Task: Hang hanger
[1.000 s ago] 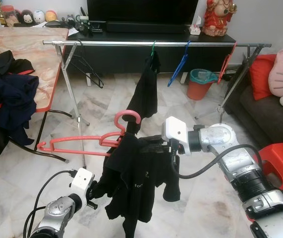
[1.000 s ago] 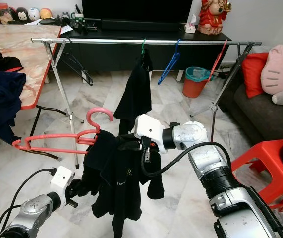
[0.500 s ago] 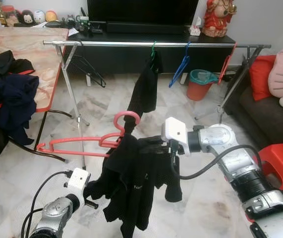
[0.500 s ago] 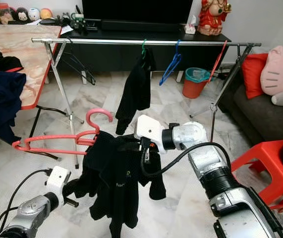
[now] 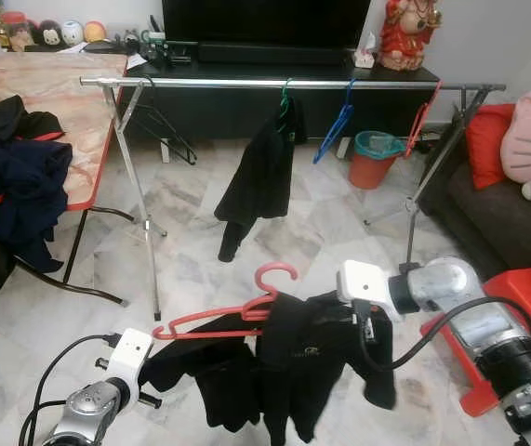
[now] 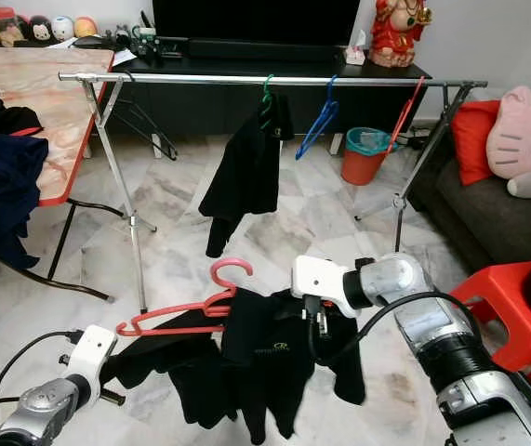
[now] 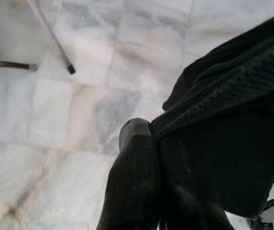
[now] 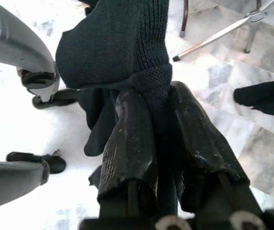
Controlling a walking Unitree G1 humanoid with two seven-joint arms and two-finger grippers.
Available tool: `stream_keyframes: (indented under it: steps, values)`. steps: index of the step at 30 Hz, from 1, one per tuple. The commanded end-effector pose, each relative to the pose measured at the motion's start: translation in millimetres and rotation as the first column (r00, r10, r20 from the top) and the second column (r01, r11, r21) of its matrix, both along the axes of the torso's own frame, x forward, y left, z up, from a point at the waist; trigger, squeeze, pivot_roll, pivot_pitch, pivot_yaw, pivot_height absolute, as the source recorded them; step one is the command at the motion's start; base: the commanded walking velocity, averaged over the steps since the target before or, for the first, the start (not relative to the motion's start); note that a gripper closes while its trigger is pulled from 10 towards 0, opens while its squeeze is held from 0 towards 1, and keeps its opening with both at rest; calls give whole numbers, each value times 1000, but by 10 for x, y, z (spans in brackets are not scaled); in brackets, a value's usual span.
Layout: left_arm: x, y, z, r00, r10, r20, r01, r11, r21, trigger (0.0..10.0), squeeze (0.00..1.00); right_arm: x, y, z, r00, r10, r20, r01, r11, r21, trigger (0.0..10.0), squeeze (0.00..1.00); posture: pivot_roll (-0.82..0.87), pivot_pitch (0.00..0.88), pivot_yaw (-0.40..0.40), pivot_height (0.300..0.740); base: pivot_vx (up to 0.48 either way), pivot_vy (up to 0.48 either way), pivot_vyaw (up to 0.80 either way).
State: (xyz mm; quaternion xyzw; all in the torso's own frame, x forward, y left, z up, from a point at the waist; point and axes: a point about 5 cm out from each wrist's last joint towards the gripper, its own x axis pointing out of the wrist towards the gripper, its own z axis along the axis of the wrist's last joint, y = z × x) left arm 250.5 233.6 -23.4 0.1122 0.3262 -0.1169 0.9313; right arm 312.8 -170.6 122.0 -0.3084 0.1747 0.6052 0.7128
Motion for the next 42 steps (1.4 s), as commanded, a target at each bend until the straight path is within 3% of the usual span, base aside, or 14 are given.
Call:
stream_keyframes:
  steps: [1,4,9,14,19,20,21,22,23,35,37,41,42]
  values:
    - [-122,179,-78,994,79,-79,-73,994,76,0,0,0,-144,74,999,-31,17,30,999,17,0,0,-75,0,-95,740,0,0,0]
    - [-123,208,-77,991,105,-80,-97,991,95,0,0,-16,-161,86,999,-35,0,35,998,43,0,0,-75,0,-93,740,0,0,0]
    - [-101,276,-51,984,166,-70,-157,980,123,0,0,-73,-274,22,1000,-20,-23,19,999,-45,0,0,-76,0,-92,740,0,0,0]
    - [-71,351,-9,974,220,-55,-210,967,145,0,0,-91,-445,-110,1000,-19,7,20,968,-251,0,0,-77,0,-93,740,0,0,0]
    - [-24,347,29,972,230,-38,-225,968,111,0,0,-49,-425,-124,998,-39,54,52,961,-271,0,0,-76,0,-94,740,0,0,0]
    - [18,318,61,977,209,-26,-207,975,79,4431,0,-12,-415,-130,994,-54,97,80,955,-285,0,0,-75,0,-95,740,0,0,0]
    - [39,305,78,980,200,-16,-198,978,66,4431,0,6,-411,-131,991,-62,118,94,953,-288,0,0,-75,0,-95,740,0,0,0]
    - [56,294,93,982,186,-7,-186,981,61,9451,0,21,-407,-131,989,-71,133,107,952,-286,0,0,-75,0,-96,740,0,0,0]
    - [70,283,105,986,169,-3,-169,984,60,10000,0,31,-399,-131,986,-78,145,117,953,-280,0,0,-74,0,-96,740,0,0,0]
    - [151,138,166,1000,-26,-13,27,998,56,10000,0,127,-294,-177,953,-169,250,223,953,-206,0,0,-74,0,-95,740,0,0,0]
    - [171,125,188,999,-33,-8,33,999,37,10000,0,112,-281,-212,957,-156,245,212,952,-221,0,0,-74,0,-96,740,0,0,0]
    - [322,79,362,997,-32,63,35,998,-50,10000,0,45,-220,-321,970,-134,205,182,953,-242,0,0,-72,0,-98,740,0,0,0]
    - [398,15,466,991,-68,111,77,994,-83,10000,0,19,-213,-373,973,-135,187,181,950,-256,0,0,-70,0,-98,740,0,0,0]
